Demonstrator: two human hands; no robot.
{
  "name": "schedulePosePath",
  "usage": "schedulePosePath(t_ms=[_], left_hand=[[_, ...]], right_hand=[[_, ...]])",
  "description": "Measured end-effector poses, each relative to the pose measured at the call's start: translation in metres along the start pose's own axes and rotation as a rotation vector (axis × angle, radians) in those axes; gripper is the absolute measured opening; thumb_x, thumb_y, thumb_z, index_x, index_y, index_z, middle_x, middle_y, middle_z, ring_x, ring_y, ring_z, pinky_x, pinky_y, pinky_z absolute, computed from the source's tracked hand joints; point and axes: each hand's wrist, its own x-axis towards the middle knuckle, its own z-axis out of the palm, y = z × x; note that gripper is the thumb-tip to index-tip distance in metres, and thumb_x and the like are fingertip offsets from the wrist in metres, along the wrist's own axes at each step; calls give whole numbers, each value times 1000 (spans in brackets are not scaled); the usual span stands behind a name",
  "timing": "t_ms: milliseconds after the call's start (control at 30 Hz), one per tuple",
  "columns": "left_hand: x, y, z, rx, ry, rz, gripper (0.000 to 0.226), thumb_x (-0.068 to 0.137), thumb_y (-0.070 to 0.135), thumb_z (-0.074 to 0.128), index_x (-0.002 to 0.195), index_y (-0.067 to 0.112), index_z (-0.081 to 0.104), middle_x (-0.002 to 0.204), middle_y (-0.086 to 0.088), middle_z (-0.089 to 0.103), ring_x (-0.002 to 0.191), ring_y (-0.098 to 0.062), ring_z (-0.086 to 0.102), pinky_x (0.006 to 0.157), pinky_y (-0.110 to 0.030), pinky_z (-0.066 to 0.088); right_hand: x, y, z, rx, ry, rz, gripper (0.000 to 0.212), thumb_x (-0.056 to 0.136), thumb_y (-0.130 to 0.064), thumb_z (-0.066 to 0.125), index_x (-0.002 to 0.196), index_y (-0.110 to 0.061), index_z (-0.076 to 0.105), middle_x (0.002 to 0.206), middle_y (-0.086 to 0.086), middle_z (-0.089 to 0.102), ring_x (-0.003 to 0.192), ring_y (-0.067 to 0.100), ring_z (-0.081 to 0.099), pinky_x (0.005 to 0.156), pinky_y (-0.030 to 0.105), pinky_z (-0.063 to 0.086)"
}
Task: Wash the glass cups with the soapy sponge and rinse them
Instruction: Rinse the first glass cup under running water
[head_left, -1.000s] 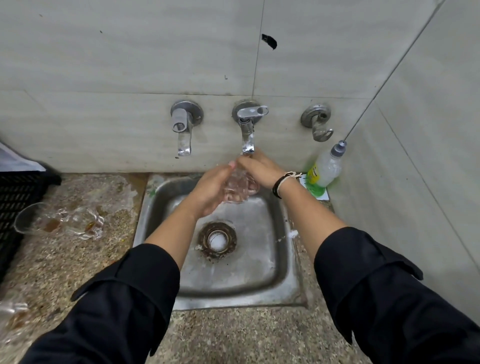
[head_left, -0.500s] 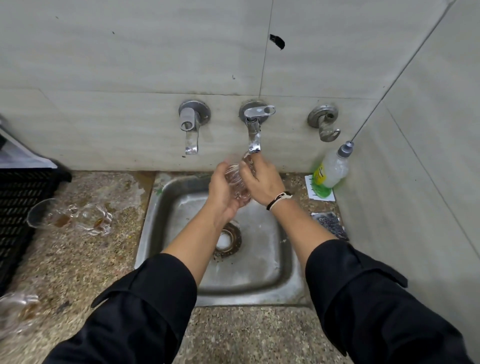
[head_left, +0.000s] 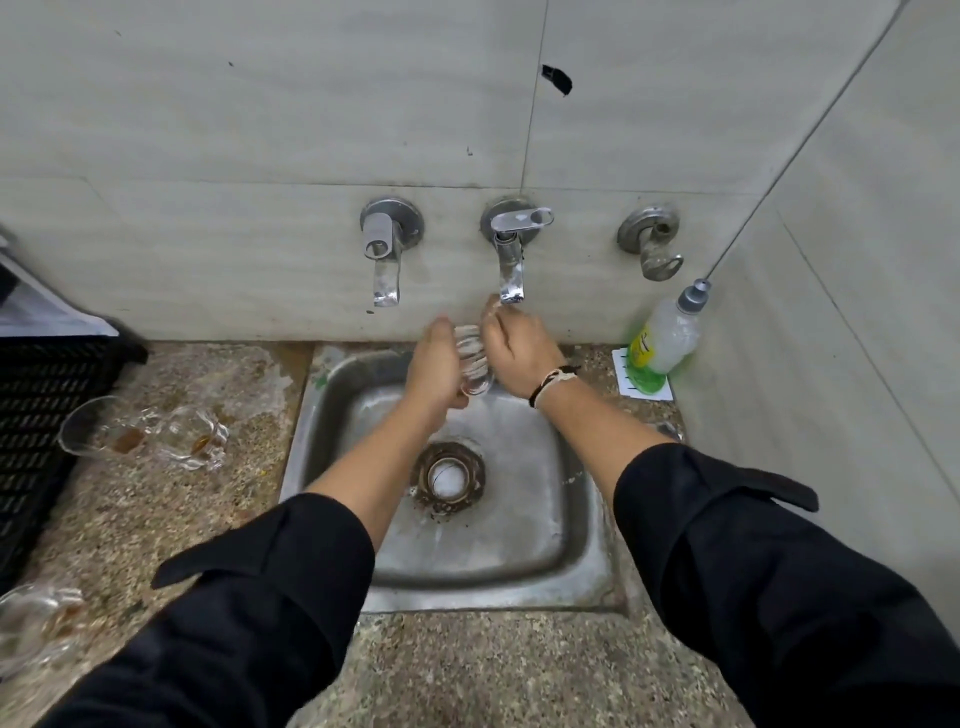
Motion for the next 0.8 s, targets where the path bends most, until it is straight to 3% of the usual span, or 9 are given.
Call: schedulePosePath(t_ms=[67,133,300,367,433,500,567,700,800], left_hand=[[0,-15,-6,327,243,581,30,107,35,34,102,8,47,88,-10,57,75,-24,51,65,-35,33],[3,-26,-9,409,264,772,24,106,29,33,103,8,44,84,-5,50,74,-22,48,68,-34,31],[13,13,-3,-186,-88,-236,44,102,44,26,87,14,54,66,-6,54,51,-19,46,43,-21,28],[12,12,-4,99,-45,-46,45,104,45,27,96,12,56,81,-11,60,66,-24,54,53,-28,37],[9,-11,-12,433,180,560,33,108,35,31,106,7,49,89,-9,56,78,-24,52,66,-34,34],[8,-30,-19,531,202,820,26,107,29,33,107,5,45,88,-9,52,76,-24,49,67,-35,32],[14,-38,-15,406,181,628,28,105,31,30,104,8,46,86,-13,54,74,-26,50,65,-35,33],[15,-3,-7,-189,-98,-276,47,102,46,26,84,12,54,67,-10,55,51,-21,43,41,-22,28],[11,-16,-7,89,122,294,34,103,39,30,94,14,52,80,-7,56,67,-23,52,58,-35,39]], right_hand=[[11,-13,1,176,-119,347,43,100,-37,30,74,-13,55,77,16,63,72,30,58,65,34,44],[17,-28,2,165,-274,509,49,101,-37,28,79,-8,61,80,20,65,73,31,60,63,31,44],[-1,-7,7,-126,119,-67,36,99,-24,36,90,2,59,75,28,65,70,43,61,60,38,35],[1,-5,11,3,102,86,41,96,-30,34,80,-2,59,75,25,64,68,38,60,60,37,35],[9,-14,11,208,-21,382,45,94,-36,31,68,-8,55,66,17,59,57,30,54,55,35,38],[15,-24,10,324,-241,666,43,96,-34,31,68,-8,53,60,14,51,42,22,42,46,27,31],[12,-22,14,193,-275,585,45,98,-31,32,76,-3,59,67,19,55,51,28,48,50,28,32],[-8,2,17,-87,85,-60,30,101,-25,40,98,0,57,73,24,63,67,42,60,57,33,28],[0,-1,19,20,72,72,46,100,-38,28,83,-6,55,74,23,62,69,40,58,59,40,39]])
